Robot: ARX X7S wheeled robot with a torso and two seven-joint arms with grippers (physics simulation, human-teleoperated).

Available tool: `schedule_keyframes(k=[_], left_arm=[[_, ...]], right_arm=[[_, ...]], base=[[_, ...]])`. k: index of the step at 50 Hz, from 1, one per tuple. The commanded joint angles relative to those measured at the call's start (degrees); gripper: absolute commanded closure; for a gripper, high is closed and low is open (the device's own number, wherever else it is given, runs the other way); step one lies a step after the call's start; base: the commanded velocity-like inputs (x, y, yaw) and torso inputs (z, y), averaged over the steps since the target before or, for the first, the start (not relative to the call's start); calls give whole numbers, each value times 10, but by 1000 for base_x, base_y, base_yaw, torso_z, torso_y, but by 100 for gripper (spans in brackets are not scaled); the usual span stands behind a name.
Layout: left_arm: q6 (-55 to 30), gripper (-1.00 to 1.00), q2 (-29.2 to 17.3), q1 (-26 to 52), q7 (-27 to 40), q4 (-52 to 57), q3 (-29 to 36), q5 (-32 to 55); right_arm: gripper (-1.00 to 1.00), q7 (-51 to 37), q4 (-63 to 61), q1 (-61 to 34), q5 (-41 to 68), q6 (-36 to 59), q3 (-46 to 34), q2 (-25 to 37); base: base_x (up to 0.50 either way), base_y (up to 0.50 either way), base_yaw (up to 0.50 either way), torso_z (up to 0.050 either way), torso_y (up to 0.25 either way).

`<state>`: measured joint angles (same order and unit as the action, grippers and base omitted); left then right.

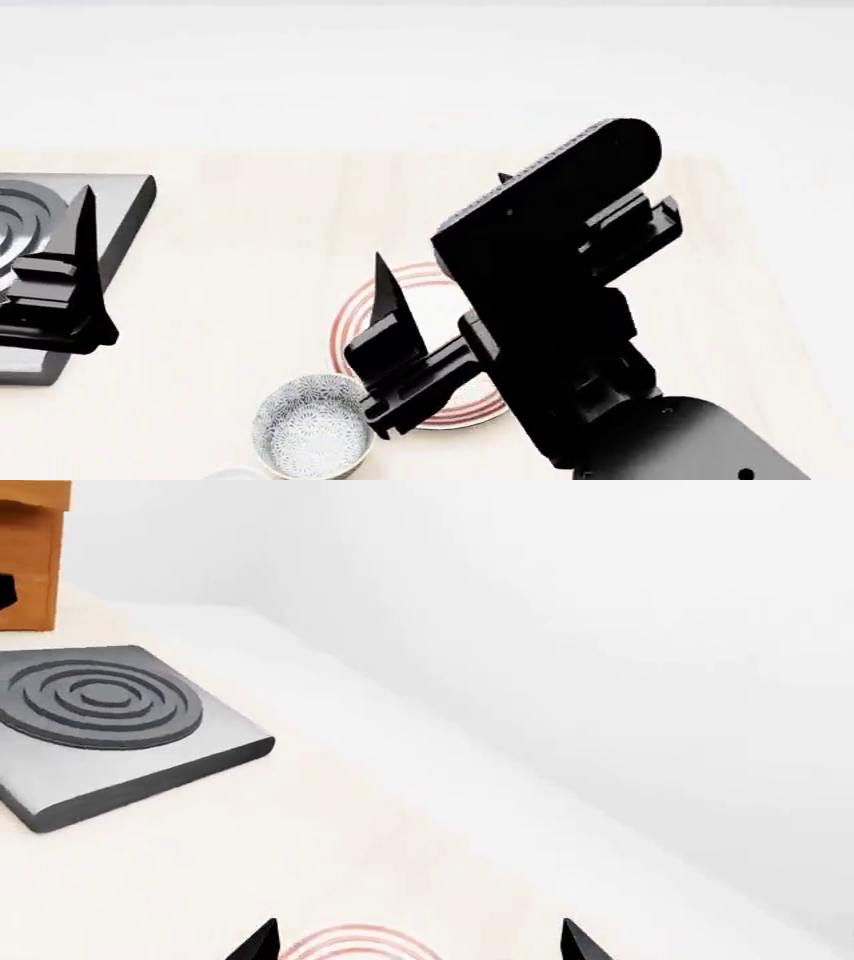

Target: Pick the akita bowl between the plate and the ramekin and place it on the plate.

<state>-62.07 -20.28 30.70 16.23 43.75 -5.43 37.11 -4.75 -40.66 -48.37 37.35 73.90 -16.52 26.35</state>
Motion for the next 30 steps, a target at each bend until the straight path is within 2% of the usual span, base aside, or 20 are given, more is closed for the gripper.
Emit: schedule_keyframes(k=[1,9,15,19,30], left_arm=[[-20,-100,-16,20,10,-7,3,0],[-23,-100,-27,22,15,-10,-8,0],[-24,-100,-30,23,17,-11,-12,1],[-25,-100,-32,24,17,-12,-12,3],[-24,-100,-34,25,21,-12,-8,3]], right_arm=[[-100,75,61,-104,-38,-17,-160,40],[-100,159,102,-167,-87,-80,-303,57],[-100,205,127,-201,-113,-120,-366,50],[-100,258,162,-216,-168,-201,-454,60],[-100,321,223,-263,-218,-229,-551,31]], base=[[0,0,0,0,0],[0,0,0,0,0],[0,0,0,0,0],[0,0,0,0,0],[0,0,0,0,0]])
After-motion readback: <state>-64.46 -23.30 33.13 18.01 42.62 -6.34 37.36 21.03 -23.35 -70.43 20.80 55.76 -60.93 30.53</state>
